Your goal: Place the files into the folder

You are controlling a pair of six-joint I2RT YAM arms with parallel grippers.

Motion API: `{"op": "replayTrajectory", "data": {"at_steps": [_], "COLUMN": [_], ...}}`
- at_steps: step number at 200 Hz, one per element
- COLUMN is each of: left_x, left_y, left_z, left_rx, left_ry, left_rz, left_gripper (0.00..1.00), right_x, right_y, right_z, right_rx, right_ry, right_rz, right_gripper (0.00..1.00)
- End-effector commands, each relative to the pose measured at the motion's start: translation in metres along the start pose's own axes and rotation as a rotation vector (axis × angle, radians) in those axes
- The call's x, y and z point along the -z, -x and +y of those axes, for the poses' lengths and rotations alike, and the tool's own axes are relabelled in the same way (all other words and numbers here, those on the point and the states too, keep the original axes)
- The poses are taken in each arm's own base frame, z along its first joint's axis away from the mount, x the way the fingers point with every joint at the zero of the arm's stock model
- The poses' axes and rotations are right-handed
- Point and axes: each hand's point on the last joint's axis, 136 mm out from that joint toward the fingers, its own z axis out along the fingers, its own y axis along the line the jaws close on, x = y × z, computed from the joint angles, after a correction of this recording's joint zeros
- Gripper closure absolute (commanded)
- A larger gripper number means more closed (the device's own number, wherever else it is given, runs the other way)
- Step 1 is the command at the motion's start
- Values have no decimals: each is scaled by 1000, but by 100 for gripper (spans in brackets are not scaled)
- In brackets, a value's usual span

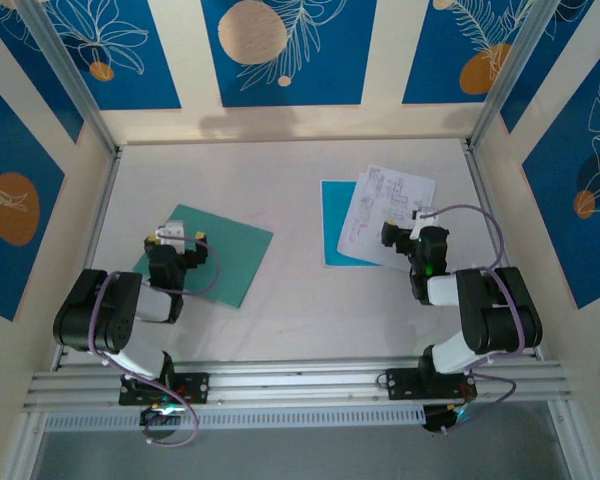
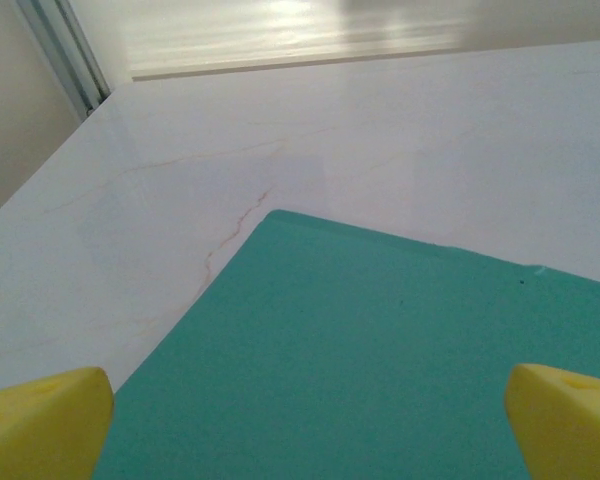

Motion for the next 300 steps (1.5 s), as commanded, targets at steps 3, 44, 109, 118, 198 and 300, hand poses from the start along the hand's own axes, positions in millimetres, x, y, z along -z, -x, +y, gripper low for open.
{"op": "replayTrajectory", "data": {"at_steps": [3, 44, 109, 118, 198, 300], "left_x": [9, 28, 67, 71, 154, 110], "left_y": [30, 99, 121, 100, -52, -88], "left_z": [-1, 21, 18, 5, -45, -64], "left_rx": [-15, 0, 681, 752, 746, 593], "left_ry": [23, 178, 252, 237, 283, 178], "left_rz": [-109, -147, 389, 499, 1143, 1170], "left_gripper": [0, 0, 0, 0, 16, 34], "right_x": [10, 33, 63, 63, 83, 88], "right_y": [23, 97, 149, 146, 80, 55], "right_z": [10, 14, 0, 16, 149, 190], "right_rx": [58, 66, -799, -785, -543, -484], "right_ry": [11, -23, -93, -65, 178, 258], "right_rz": [-95, -176, 400, 465, 801, 929], "right_gripper": [1, 1, 0, 2, 18, 22]}}
